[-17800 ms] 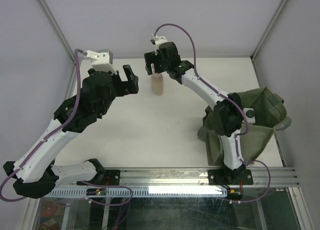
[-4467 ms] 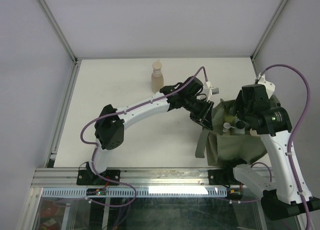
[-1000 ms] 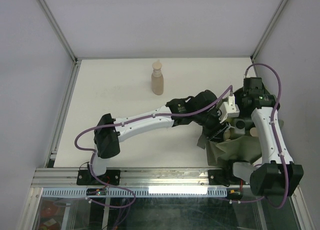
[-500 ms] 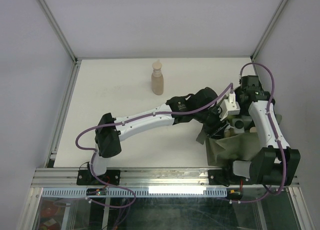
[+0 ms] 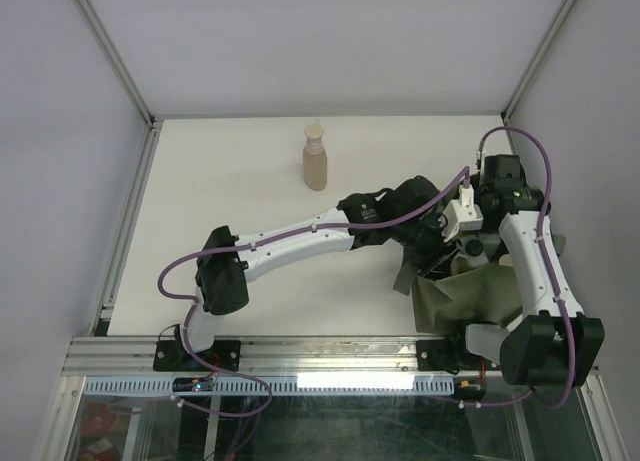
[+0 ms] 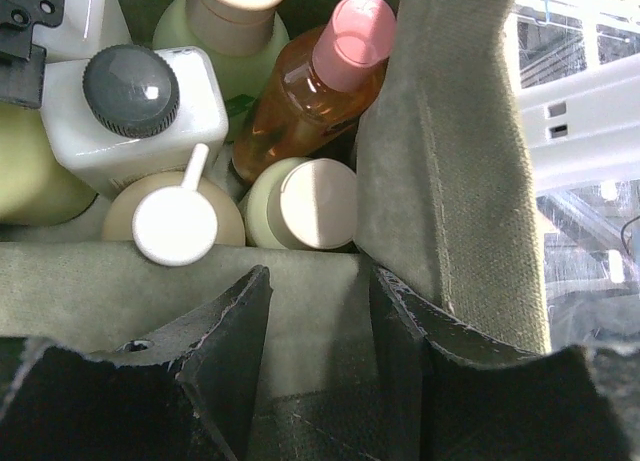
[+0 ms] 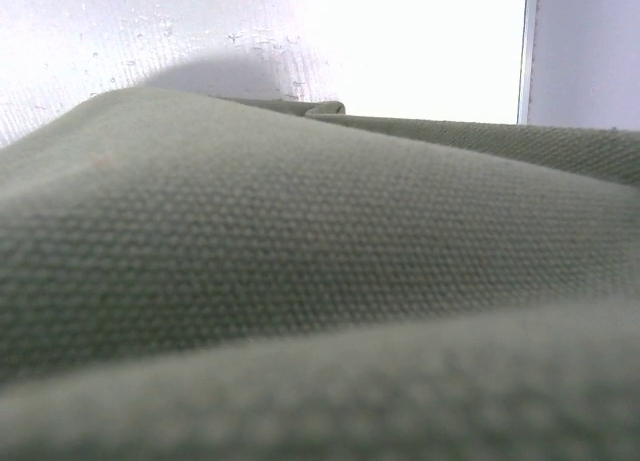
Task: Take the personal care products out of the canvas bag
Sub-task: Take out the care product from the canvas bag.
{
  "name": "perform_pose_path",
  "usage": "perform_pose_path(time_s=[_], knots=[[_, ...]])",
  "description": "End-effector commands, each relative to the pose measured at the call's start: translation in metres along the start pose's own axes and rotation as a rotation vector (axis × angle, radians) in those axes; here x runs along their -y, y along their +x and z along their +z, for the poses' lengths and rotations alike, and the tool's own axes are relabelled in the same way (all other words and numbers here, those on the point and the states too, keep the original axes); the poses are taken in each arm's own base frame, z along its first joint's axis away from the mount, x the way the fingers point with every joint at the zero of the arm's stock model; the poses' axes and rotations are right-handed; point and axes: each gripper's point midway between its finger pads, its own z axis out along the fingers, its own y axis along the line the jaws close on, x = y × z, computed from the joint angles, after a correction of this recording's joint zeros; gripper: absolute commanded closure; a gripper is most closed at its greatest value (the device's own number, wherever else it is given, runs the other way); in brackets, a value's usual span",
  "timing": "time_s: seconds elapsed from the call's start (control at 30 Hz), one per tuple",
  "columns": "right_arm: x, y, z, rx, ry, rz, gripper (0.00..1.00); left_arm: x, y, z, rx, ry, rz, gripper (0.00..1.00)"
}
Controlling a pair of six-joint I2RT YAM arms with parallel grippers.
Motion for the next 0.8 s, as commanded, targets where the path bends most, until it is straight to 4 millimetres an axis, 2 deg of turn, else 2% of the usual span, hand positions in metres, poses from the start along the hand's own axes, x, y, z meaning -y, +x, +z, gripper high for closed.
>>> perform_pose_path(time_s=[0.0, 0.07, 0.4, 0.77], knots=[[-0.004, -0.035, -0.028, 0.147, -0.032, 0.051, 1.0, 0.013, -0.004, 0.005, 0.001, 0.038, -0.016, 0.56], [-0.008, -0.04, -0.032, 0.167, -0.045, 0.094, 1.0, 0.015, -0.005, 0.007, 0.003, 0.04, -0.022, 0.56], [0.001, -0.056, -0.064, 0.233, -0.032, 0.253, 1.0, 0.026, -0.004, 0.012, -0.003, 0.032, -0.027, 0.54], [0.007, -0.072, -0.094, 0.229, -0.037, 0.337, 1.0, 0.028, -0.003, 0.018, -0.007, 0.037, -0.027, 0.43]])
